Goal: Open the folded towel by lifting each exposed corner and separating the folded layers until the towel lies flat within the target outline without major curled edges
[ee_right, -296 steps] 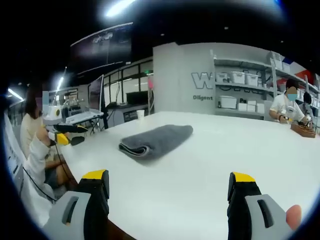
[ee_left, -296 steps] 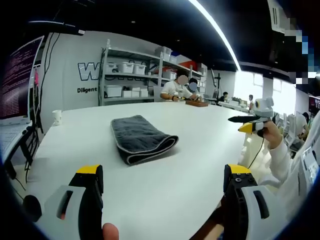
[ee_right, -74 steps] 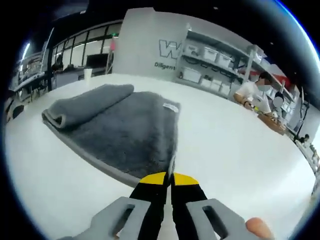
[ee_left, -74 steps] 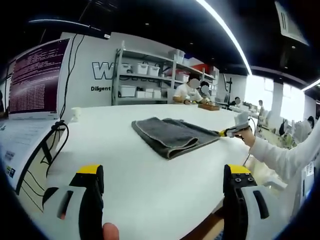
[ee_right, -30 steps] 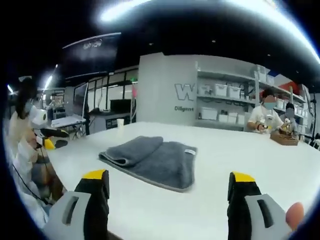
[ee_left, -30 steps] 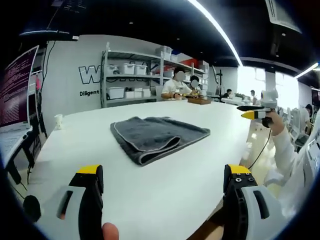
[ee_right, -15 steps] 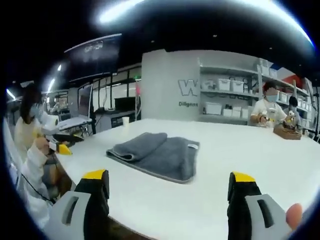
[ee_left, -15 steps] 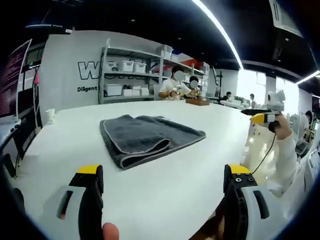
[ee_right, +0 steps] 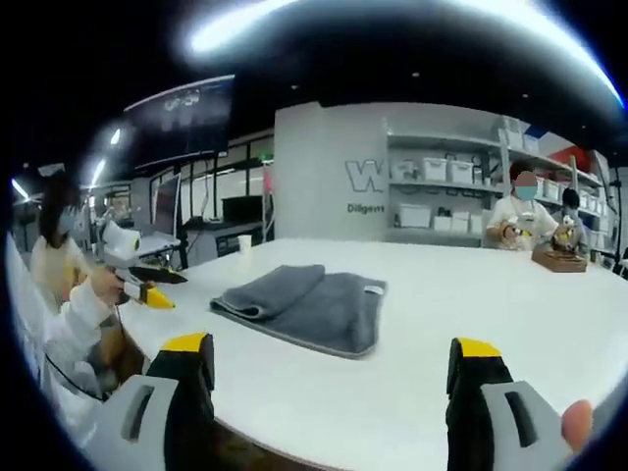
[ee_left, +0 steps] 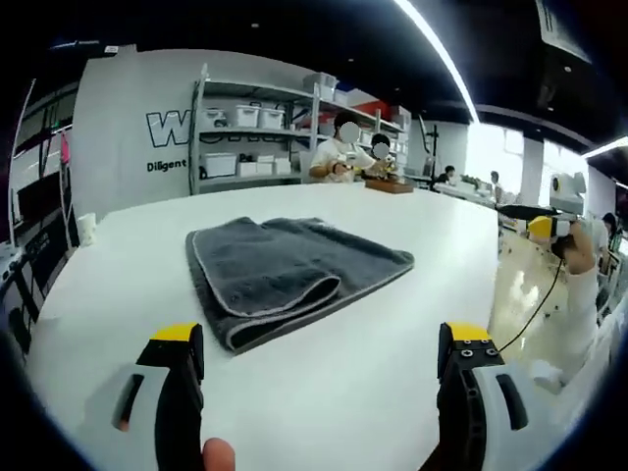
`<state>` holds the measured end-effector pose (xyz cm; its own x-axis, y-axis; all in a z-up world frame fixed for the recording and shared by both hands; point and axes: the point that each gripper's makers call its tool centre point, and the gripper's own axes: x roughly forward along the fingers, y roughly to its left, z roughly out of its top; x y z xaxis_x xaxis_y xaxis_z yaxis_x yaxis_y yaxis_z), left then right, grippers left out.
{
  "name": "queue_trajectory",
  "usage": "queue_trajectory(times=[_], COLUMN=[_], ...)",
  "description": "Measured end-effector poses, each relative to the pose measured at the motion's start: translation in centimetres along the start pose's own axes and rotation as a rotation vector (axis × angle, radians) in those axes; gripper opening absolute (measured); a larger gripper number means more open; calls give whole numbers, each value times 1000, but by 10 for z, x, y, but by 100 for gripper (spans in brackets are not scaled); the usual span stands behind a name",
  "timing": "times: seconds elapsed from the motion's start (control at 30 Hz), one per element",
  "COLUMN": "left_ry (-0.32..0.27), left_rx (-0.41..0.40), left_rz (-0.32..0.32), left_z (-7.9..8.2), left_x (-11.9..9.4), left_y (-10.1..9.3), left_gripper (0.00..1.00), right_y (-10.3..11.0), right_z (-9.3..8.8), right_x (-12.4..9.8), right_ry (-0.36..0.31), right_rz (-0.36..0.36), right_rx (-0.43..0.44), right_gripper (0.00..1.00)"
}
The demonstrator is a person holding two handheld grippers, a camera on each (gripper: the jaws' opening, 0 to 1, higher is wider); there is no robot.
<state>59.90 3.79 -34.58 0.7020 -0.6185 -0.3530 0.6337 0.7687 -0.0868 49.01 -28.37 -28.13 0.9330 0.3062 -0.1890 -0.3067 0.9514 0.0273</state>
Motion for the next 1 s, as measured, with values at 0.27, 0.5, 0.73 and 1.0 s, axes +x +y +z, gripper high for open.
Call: queue_trajectory(times=[0.27,0.5,0.73,1.0], left_ry=[141,136,144,134], left_rx=[88,29,-47,-119], left_rz=[33,44,50,-16], left_z=[-4,-7,-17,-21], left_x=[39,65,88,99], left_y=[24,49,64,58], left_gripper=[96,87,86,79], right_y=[0,4,4,9], right_z=[9,10,6,3], right_x=[-5,-7,-9,-7], right_ry=[-39,-47,-44,-38], right_rz=[8,15,12,24], right_rx=[23,32,44,46], right_gripper=[99,99,99,99])
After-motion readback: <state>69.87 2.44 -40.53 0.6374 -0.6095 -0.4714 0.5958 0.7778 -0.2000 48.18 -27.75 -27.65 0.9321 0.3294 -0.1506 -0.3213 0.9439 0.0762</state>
